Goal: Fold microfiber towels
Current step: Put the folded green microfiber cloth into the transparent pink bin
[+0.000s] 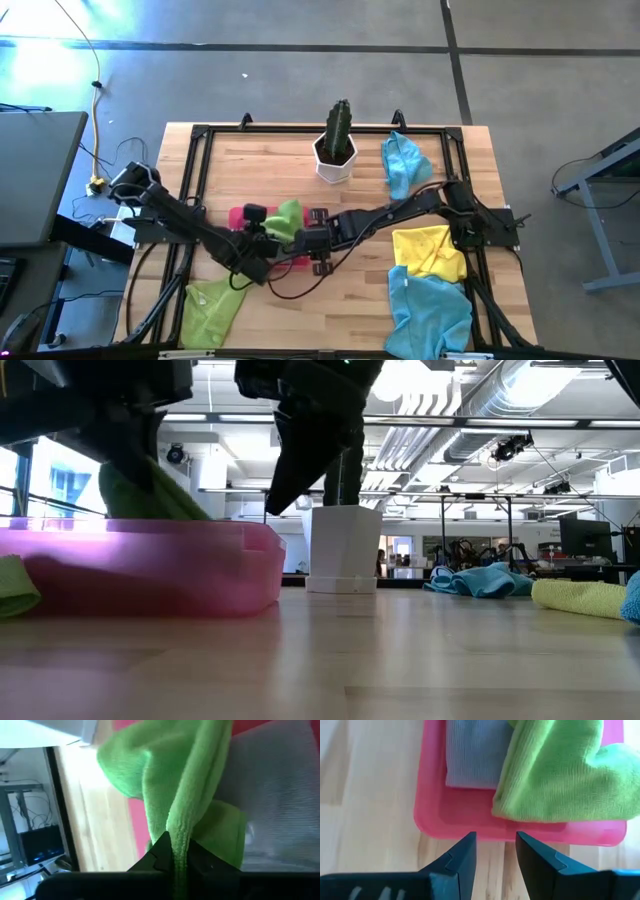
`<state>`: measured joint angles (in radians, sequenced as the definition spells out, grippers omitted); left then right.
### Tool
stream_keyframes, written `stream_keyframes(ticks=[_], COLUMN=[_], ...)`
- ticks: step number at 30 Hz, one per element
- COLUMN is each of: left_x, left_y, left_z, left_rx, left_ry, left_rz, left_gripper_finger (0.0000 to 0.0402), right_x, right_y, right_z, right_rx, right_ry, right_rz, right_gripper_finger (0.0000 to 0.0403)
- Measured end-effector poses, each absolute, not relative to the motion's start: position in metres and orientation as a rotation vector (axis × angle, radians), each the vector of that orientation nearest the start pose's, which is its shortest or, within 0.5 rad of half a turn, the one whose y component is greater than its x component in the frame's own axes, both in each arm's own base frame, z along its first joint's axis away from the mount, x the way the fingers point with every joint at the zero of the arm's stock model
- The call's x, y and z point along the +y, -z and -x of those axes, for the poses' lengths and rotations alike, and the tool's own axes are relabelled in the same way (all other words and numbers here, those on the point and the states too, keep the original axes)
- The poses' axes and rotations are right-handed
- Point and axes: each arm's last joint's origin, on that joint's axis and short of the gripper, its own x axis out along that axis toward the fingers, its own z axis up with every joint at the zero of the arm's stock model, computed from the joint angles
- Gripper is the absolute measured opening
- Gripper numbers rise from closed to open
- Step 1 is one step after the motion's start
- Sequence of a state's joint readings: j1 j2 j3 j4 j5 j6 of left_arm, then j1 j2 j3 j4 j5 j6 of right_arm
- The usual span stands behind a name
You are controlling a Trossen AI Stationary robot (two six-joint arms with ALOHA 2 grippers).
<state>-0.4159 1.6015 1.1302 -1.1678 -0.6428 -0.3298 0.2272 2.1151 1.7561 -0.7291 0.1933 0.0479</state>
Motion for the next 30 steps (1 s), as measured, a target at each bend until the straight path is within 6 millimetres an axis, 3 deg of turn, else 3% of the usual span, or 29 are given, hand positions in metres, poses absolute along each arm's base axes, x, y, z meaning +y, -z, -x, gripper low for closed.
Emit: stream_keyframes(ticks=[12,25,30], left_x=[-0.090,-0.092,-0.091], left_y=[-0.256,-0.270,-0.270], left_z=[-0.264,-0.265,-0.263], left_rx=[1.329,1.339,1.361], left_ry=[-0.302,-0.259,-0.264], left_rz=[-0.512,-0.505,-0.486], left_gripper_finger=[0.0003,0.0003,0.0003], right_x=[0.098,0.094,0.095], right_y=[-0.215,-0.187,-0.188], right_z=[-0.451,-0.443,-0.442], right_rx=[0.922,0.938,0.925], right_ry=[0.081,0.202,0.234], right_rz=[0.179,0.182,0.224], right_gripper_finger=[0.0129,0.0128,0.0090])
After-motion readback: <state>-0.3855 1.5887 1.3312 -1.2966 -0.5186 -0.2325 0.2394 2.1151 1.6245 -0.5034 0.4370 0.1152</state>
